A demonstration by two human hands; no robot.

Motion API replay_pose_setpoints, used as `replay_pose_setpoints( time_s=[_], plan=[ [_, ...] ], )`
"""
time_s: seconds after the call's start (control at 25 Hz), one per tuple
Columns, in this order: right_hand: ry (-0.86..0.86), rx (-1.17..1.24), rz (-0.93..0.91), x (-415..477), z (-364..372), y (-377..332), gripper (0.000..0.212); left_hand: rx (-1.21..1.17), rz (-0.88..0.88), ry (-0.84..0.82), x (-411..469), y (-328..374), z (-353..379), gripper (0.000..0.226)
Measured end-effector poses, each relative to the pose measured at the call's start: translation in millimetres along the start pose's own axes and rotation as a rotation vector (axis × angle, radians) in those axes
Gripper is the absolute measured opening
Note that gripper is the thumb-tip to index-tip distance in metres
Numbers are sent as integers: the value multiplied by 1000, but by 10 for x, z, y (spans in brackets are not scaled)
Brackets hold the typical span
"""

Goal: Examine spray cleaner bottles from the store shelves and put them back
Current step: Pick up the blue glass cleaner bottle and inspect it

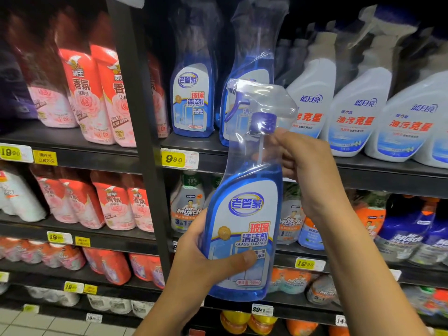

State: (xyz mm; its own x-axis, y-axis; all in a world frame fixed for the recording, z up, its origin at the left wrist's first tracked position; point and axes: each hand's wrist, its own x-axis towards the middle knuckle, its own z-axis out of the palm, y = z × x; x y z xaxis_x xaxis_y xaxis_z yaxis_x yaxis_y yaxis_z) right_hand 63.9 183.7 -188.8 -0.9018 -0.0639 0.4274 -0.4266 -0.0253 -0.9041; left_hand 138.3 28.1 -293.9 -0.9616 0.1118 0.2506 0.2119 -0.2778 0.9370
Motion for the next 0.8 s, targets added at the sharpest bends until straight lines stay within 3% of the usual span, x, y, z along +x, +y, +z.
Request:
replay_pose_setpoints(
  time_s=[0.08,0.2,0.32,0.4,0.48,0.6,0.72,0.8],
  plan=[
    [-36,16,-15,-49,46,29,14,100,86,58,19,41,33,63],
    [-51,32,24,-87,98,74,43,449,266,229,52,81,76,68],
    [-29,-46,98,-106,146,111,68,967,320,398,74,76,150,77],
    [71,16,80,-119,171,155,63,1153,319,433,69,42,189,80],
    [144,84,-8,-103,164,166,43,1068,331,366,72,61,146,79],
    [174,177,-68,-9,89,133,26,609,207,100,178,176,-20,84],
    [67,364,-28,120,58,50,21,260,-6,-159,314,245,-77,97],
    [-99,496,4,163,84,-24,38,120,-79,-187,391,288,-80,95]
  ],
)
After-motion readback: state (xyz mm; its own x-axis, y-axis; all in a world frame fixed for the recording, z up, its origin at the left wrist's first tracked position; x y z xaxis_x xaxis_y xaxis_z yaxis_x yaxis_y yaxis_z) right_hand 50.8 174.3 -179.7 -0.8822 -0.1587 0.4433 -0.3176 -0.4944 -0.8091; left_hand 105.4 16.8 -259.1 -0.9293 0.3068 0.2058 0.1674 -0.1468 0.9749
